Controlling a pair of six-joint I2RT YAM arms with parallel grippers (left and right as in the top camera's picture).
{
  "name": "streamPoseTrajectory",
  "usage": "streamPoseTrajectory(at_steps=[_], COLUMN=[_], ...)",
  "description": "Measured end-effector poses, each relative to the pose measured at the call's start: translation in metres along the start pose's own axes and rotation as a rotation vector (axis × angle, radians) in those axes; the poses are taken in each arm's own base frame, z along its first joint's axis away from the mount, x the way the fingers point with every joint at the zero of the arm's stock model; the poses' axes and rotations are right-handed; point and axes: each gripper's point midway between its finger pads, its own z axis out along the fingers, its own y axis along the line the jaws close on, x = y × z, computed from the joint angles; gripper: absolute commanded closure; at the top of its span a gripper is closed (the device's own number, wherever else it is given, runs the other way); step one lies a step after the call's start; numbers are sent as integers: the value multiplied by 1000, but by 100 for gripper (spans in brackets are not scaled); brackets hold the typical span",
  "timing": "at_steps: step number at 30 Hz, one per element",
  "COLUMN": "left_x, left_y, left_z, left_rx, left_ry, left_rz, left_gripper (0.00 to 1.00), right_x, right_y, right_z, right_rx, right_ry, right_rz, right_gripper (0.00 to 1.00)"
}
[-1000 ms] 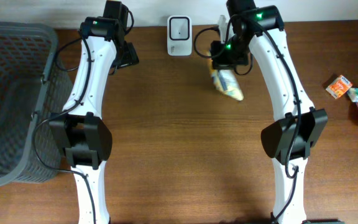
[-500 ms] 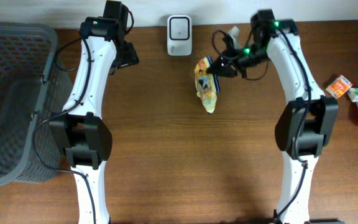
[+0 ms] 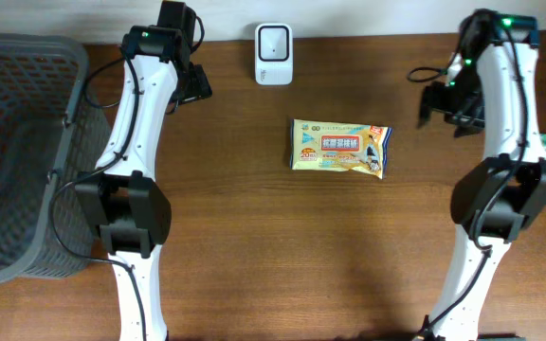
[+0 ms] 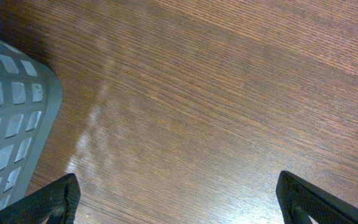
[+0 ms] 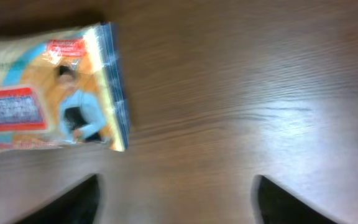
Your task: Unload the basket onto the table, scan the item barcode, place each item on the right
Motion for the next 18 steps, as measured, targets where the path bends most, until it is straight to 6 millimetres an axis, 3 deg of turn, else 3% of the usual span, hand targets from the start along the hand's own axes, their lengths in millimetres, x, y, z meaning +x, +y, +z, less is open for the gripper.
streamPoseTrajectory(at_steps=[3, 5, 7, 10, 14, 18], left_x=[0, 0, 0, 0, 0, 0], left_y=[0, 0, 0, 0, 0, 0], left_z=[0, 0, 0, 0, 0, 0], left_rx=[0, 0, 0, 0, 0, 0], left_ry=[0, 0, 0, 0, 0, 0], left_rz=[0, 0, 0, 0, 0, 0], left_gripper=[1, 1, 1, 1, 1, 1], right_x=[8, 22, 31, 29, 30, -6], right_y=[55, 102, 133, 165, 179, 168], right_z=[6, 10, 15, 35, 82, 109], right_rx=[-11, -7, -4, 61, 239, 358], right_ry=[-2, -2, -5, -51, -18, -97], right_rz=[-176, -465, -684, -939, -1245, -1297], right_gripper=[1, 1, 1, 1, 1, 1])
